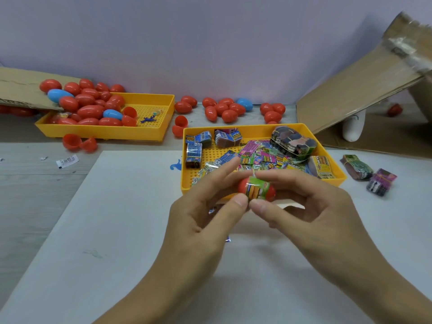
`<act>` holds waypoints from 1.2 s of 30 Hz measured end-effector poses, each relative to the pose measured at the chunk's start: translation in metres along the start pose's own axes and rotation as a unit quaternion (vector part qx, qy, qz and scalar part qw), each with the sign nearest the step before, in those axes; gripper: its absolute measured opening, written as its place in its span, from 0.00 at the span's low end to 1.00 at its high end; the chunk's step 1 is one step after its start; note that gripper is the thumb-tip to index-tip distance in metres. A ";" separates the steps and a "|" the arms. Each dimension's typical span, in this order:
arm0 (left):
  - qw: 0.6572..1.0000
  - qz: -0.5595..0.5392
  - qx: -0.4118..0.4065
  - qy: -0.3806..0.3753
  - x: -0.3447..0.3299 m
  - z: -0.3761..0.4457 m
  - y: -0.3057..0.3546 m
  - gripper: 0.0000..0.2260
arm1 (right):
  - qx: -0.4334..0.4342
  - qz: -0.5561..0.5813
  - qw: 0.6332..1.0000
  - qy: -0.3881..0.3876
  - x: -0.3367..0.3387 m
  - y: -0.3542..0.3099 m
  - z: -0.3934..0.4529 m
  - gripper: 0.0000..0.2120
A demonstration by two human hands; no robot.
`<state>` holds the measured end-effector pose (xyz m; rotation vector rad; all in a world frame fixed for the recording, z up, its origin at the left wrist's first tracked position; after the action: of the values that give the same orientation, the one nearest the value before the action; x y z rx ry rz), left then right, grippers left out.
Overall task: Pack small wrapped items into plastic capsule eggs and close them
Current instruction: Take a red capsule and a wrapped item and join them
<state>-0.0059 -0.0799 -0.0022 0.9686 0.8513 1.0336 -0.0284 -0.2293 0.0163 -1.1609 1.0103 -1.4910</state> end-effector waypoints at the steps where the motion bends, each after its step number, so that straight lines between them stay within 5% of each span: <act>1: 1.000 -0.012 0.021 0.010 0.001 0.000 -0.002 0.17 | 0.020 -0.028 0.999 -0.004 -0.001 -0.001 -0.001 0.15; 6: 0.998 0.003 0.062 0.012 0.000 0.002 -0.006 0.12 | 0.107 -0.069 0.992 -0.023 -0.010 -0.008 -0.005 0.18; 10: 0.999 -0.017 0.028 0.036 0.005 0.005 -0.004 0.07 | 0.033 0.033 0.999 -0.029 -0.006 0.003 -0.001 0.22; 14: 0.998 -0.038 0.001 0.043 0.007 0.005 -0.005 0.17 | -0.083 0.145 0.986 0.013 0.000 0.015 0.004 0.11; 20: 0.997 -0.031 -0.074 0.019 0.001 0.003 0.003 0.28 | -0.101 0.165 0.981 -0.010 -0.004 0.014 0.003 0.14; 24: 0.996 -0.014 -0.072 0.040 0.001 0.000 0.003 0.28 | -0.050 0.148 0.987 0.030 0.004 0.007 0.000 0.16; 26: 0.997 -0.018 -0.054 0.059 0.003 0.002 -0.002 0.25 | 0.042 0.032 0.994 0.095 0.015 -0.011 -0.002 0.16; 30: 0.995 -0.021 -0.037 0.090 0.010 0.005 -0.008 0.20 | 0.305 -0.263 0.892 0.203 0.031 -0.068 -0.015 0.15; 36: 0.989 0.003 -0.057 0.134 0.013 0.005 -0.010 0.22 | 0.441 -0.402 0.742 0.304 0.093 -0.136 -0.003 0.10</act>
<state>0.0052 -0.0712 -0.0111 0.7457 0.9979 1.2224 -0.0657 -0.2934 0.1640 -0.3442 -0.0236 -2.7295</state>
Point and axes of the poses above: each hand's wrist, its own z-axis towards the middle knuckle, its own x-axis out of the back of the hand, y = z × x, the point moved 7 cm from there along z, towards the middle knuckle, and after that the axes turned 3 degrees about -x, right-handed, at the moved point
